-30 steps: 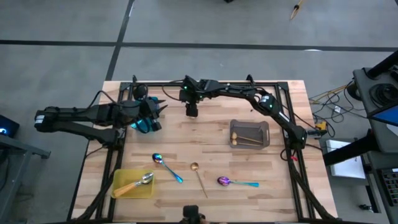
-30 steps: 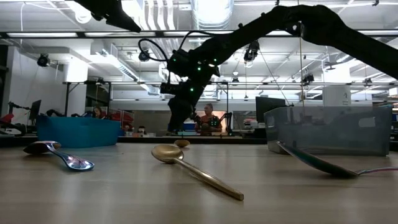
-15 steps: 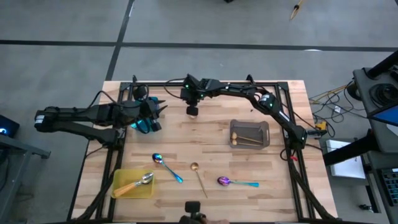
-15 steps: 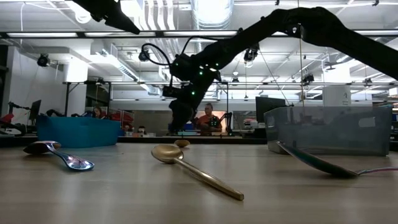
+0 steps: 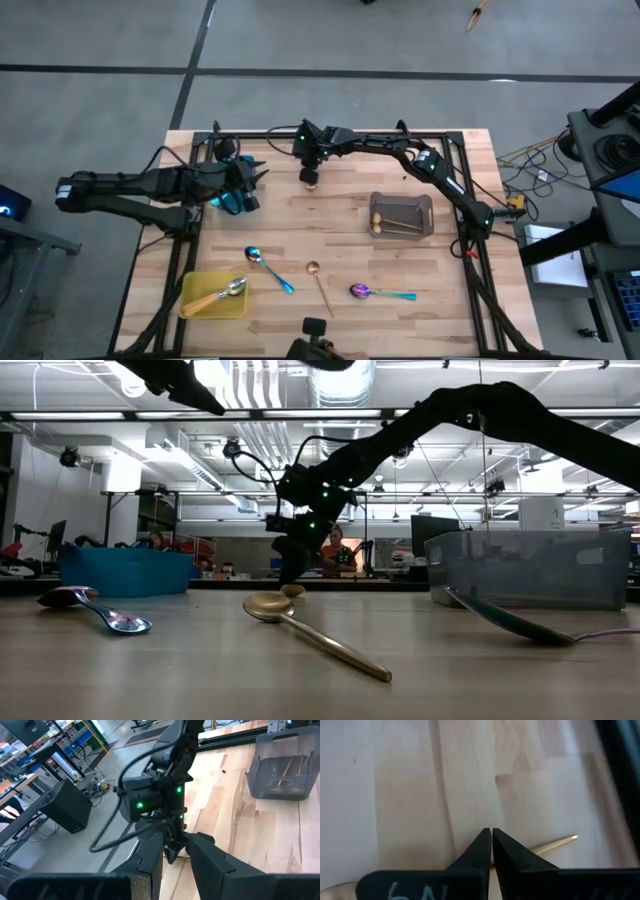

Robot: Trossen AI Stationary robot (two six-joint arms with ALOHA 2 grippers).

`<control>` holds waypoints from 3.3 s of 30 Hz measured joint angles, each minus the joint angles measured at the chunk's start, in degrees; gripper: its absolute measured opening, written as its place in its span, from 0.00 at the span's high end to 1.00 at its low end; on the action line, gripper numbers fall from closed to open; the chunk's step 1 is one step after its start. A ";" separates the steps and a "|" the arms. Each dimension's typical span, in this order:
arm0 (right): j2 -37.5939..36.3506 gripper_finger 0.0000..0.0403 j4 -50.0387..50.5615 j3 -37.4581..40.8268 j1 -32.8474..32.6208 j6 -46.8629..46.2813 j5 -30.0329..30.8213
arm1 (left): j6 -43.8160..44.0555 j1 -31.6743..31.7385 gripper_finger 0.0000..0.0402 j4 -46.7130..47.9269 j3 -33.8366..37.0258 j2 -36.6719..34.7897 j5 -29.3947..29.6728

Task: Sort silverware by color (type)
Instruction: Put the gold spoon into the black bin

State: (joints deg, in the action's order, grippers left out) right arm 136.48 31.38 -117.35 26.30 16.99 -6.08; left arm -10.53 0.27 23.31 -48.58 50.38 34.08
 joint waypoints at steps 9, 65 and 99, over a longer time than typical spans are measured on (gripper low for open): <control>-0.06 0.98 1.90 -0.36 1.10 -6.23 0.10 | 0.53 0.00 0.81 0.05 0.24 0.07 -0.02; -5.86 0.55 20.74 0.91 -2.91 18.29 -4.37 | 2.06 -0.01 0.81 3.29 0.55 0.21 -0.11; -6.37 0.97 11.31 9.74 -1.88 17.56 -1.62 | 1.36 -0.02 0.81 3.85 1.49 0.23 -0.11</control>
State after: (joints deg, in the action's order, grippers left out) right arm 130.12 42.70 -107.62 24.43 34.54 -7.70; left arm -9.16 0.25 27.16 -47.09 50.61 33.97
